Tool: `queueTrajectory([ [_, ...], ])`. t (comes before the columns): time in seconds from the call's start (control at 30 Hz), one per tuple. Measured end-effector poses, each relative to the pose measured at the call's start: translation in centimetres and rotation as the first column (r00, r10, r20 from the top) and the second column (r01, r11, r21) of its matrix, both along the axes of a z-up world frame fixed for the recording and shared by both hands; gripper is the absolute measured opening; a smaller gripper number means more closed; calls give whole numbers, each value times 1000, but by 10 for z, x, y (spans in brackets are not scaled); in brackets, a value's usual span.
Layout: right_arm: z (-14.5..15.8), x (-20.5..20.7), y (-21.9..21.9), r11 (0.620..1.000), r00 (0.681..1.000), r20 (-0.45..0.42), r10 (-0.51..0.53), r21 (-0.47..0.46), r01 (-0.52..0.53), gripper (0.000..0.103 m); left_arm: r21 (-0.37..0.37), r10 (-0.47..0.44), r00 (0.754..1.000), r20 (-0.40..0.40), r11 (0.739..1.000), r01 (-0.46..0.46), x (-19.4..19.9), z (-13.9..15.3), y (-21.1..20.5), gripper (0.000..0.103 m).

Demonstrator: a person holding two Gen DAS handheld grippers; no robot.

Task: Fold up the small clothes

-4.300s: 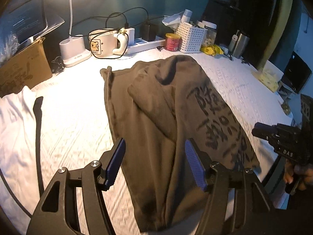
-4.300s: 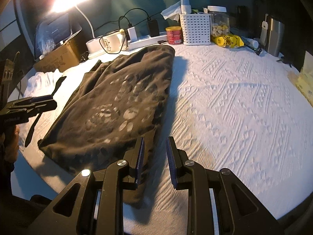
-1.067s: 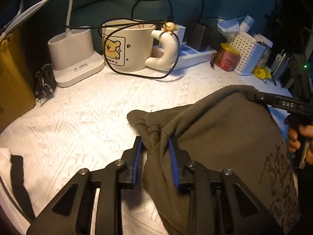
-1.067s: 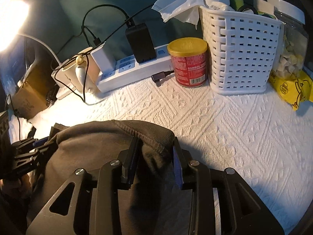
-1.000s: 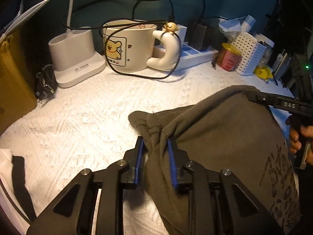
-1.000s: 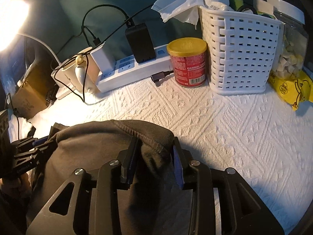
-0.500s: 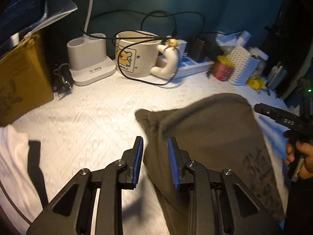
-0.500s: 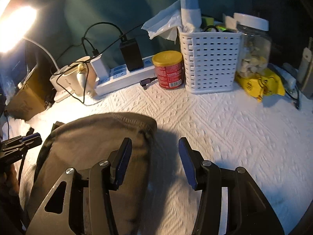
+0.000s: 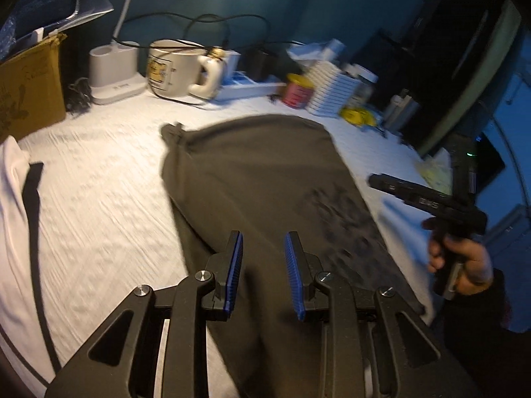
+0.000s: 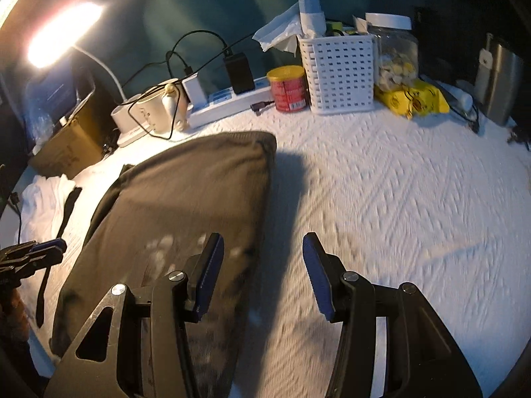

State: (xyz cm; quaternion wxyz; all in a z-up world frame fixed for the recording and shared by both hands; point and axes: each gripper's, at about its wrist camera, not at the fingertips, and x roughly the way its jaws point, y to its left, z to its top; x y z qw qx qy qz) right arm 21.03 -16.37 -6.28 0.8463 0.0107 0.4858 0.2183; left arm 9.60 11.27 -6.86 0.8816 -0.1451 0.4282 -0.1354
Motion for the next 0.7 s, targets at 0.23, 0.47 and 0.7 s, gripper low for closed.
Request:
queueTrajectory([
  [0.23, -1, -44, -10, 998, 999, -31, -9, 56, 11, 53, -29, -22, 999, -48, 999, 20, -29, -20, -16, 26],
  [0.47, -1, -87, -14, 998, 999, -49, 4, 59, -1, 53, -22, -74, 996, -45, 997, 73, -66, -21, -29, 52],
  [0.7, -1, -116, -12, 999, 999, -48, 14, 36, -12, 53, 4, -102, 993, -50, 995, 103, -79, -37, -40, 58],
])
